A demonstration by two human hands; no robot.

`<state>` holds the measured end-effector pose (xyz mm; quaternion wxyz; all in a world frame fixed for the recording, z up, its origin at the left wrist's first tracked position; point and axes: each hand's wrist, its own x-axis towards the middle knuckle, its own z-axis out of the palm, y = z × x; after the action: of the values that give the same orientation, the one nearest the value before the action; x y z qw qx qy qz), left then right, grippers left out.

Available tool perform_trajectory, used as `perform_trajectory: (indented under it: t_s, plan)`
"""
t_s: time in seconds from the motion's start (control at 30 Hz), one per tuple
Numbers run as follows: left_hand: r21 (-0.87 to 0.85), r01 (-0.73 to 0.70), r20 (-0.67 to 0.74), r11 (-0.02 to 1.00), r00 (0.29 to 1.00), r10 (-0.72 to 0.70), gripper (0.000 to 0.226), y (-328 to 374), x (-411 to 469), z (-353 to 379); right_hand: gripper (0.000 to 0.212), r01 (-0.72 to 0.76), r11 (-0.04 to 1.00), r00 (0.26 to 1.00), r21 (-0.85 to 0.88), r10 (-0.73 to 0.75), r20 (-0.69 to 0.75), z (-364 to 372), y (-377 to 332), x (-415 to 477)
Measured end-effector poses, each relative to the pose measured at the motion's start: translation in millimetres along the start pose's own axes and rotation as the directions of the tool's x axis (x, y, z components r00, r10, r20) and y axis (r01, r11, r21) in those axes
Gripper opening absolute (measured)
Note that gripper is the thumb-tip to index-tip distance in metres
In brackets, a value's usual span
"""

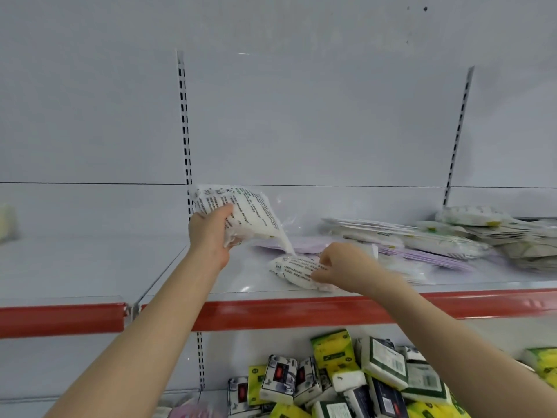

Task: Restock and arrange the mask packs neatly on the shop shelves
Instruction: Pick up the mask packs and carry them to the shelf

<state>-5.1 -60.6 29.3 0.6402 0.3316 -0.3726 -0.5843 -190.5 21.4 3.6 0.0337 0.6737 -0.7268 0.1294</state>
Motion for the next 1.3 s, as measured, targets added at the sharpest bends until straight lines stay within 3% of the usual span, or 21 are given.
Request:
perform_trajectory:
  t_s: [0.07, 0.17, 0.3, 0.43, 0.57, 0.67, 0.73, 0.83, 1.0, 1.13, 1.3]
  plan:
    - [0.033, -0.054, -0.014, 0.998, 0.998, 0.055, 0.029, 0, 2, -6, 0.048, 0.002, 0.998, 0.999, 0.061, 0.001, -0.051, 0, 1, 0]
    - [0.054, -0.146, -0.056, 0.988, 0.987, 0.149, 0.031, 2, 4, -15, 0.043, 0.013, 0.956, 0.988, 0.292, 0.033, -0.151, -4, 5, -3]
    - [0.019, -0.276, -0.129, 0.961, 0.952, 0.277, 0.028, 10, 1, -26, 0.046, 0.072, 0.783, 0.959, 0.618, 0.115, -0.258, -12, 4, -11]
    - [0.071, -0.402, -0.128, 0.913, 0.904, 0.408, 0.029, 17, 1, -38, 0.042, 0.174, 0.657, 0.915, 0.734, 0.167, -0.366, -19, -12, -14]
    - [0.12, -0.336, 0.024, 0.934, 0.942, 0.336, 0.035, 8, -7, -41, 0.045, 0.333, 0.624, 0.825, 0.707, 0.171, -0.539, -22, -48, -16]
    - [0.058, -0.191, 0.133, 0.98, 0.974, 0.182, 0.084, 3, -18, -32, 0.035, 0.381, 0.704, 0.805, 0.6, 0.066, -0.589, -12, -84, -14]
    - [-0.002, -0.139, 0.205, 0.99, 0.969, 0.137, 0.097, 3, -23, -28, 0.03, 0.382, 0.736, 0.814, 0.56, 0.019, -0.581, 2, -100, -10]
    - [-0.012, -0.126, 0.254, 0.992, 0.959, 0.125, 0.089, 1, -24, -27, 0.033, 0.397, 0.705, 0.824, 0.588, 0.008, -0.567, 8, -109, -11]
    - [-0.005, -0.12, 0.209, 0.993, 0.971, 0.119, 0.051, -1, -29, -15, 0.028, 0.378, 0.64, 0.857, 0.669, 0.031, -0.514, 1, -89, -26]
    - [-0.071, -0.107, 0.222, 0.992, 0.968, 0.12, 0.053, -4, -33, 7, 0.03, 0.336, 0.696, 0.803, 0.635, 0.141, -0.579, -9, -49, -34]
    - [-0.097, -0.092, 0.248, 0.991, 0.962, 0.114, 0.054, -16, -36, 45, 0.034, 0.128, 0.813, 0.772, 0.568, 0.278, -0.572, -25, 29, -37]
